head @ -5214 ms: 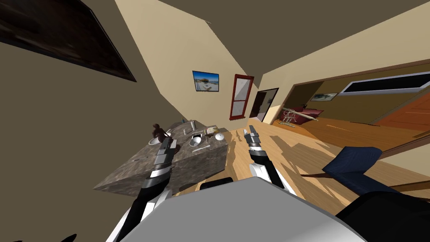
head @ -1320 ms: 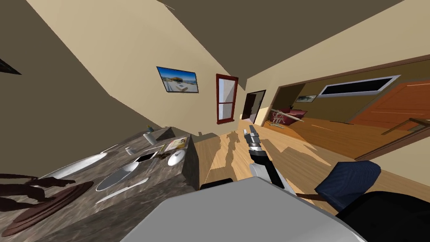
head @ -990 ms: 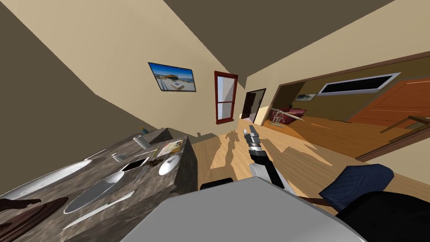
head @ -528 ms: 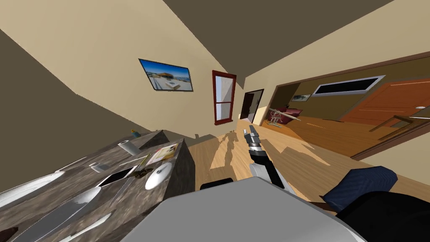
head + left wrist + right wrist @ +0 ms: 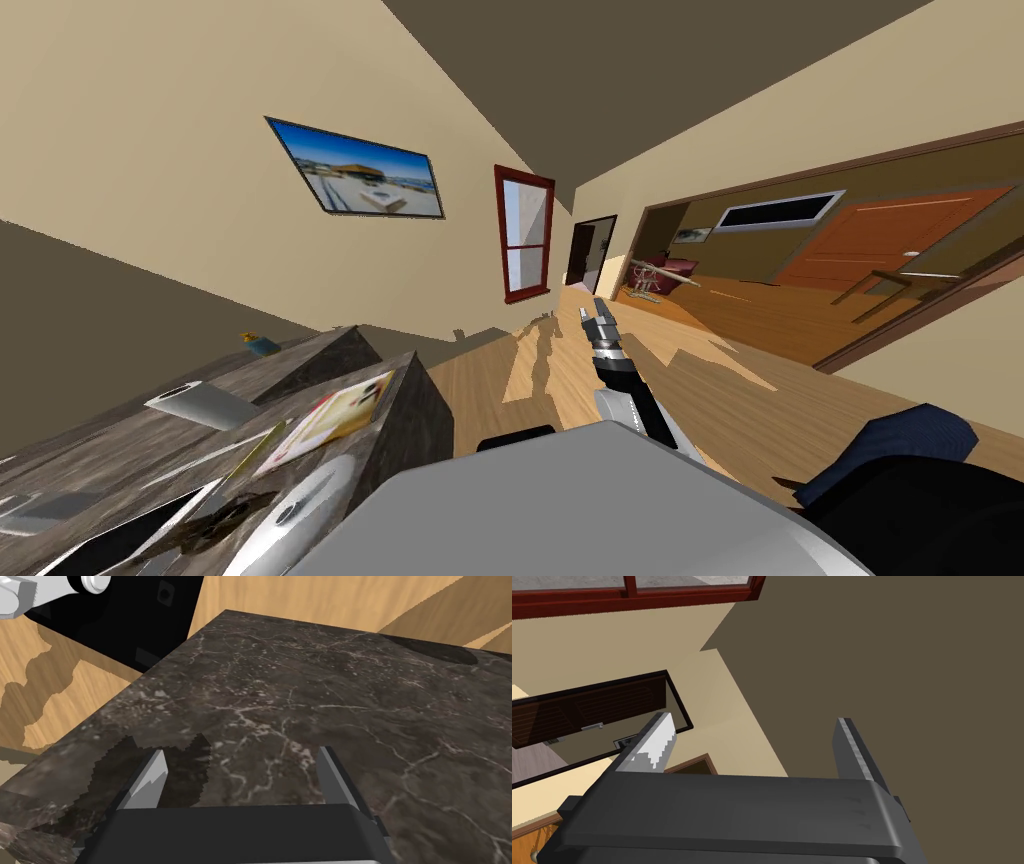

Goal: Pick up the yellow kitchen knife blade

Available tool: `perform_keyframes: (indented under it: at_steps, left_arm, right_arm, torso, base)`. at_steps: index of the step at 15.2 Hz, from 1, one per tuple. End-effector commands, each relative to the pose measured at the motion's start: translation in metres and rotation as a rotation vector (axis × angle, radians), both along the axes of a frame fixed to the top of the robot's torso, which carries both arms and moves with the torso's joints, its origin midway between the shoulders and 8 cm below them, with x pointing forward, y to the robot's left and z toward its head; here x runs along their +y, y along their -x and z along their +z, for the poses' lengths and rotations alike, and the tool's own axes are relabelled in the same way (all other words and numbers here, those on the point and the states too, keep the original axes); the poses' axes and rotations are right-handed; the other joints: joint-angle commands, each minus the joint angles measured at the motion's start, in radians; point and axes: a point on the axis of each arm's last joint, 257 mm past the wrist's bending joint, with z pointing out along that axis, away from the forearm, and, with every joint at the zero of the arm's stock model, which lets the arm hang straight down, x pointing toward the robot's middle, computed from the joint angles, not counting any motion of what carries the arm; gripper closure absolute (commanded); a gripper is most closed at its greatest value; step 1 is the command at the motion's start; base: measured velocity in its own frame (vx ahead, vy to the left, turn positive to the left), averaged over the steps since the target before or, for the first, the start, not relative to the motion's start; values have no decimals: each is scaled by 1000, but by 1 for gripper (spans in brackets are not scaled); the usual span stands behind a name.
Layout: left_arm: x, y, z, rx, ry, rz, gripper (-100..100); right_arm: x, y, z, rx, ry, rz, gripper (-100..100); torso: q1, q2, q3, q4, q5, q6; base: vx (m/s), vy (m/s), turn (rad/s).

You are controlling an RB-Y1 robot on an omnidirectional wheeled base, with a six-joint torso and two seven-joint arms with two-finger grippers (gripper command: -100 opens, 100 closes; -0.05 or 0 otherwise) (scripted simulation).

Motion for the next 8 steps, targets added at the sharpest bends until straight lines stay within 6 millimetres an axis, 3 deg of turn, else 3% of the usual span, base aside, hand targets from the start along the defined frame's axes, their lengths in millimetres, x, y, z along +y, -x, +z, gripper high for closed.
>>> perform_keyframes:
  at_steps: [1, 4, 5, 8]
  left_arm:
    - [14, 16, 13, 40, -27, 10, -100]
    - [37, 31, 31, 94, -70, 20, -100]
    - [33, 25, 28, 85, -59, 10, -100]
    - [47, 36, 39, 113, -92, 30, -100]
  right_arm:
    - [0, 0, 0, 0, 0, 0, 0]
    - [0, 0, 0, 0, 0, 0, 0]
    - [0, 0, 0, 0, 0, 0, 0]
    - [0, 0, 0, 0, 0, 0, 0]
  torso:
    - [0, 0, 0, 0, 0, 0]
    - [1, 3, 1, 1, 0, 0]
    - [2, 3, 2, 1, 0, 0]
    - [1, 13, 7, 3, 1, -1]
  base:
    - [258, 1, -100]
    - [252, 24, -117]
    - [224, 57, -115]
    - [101, 22, -49]
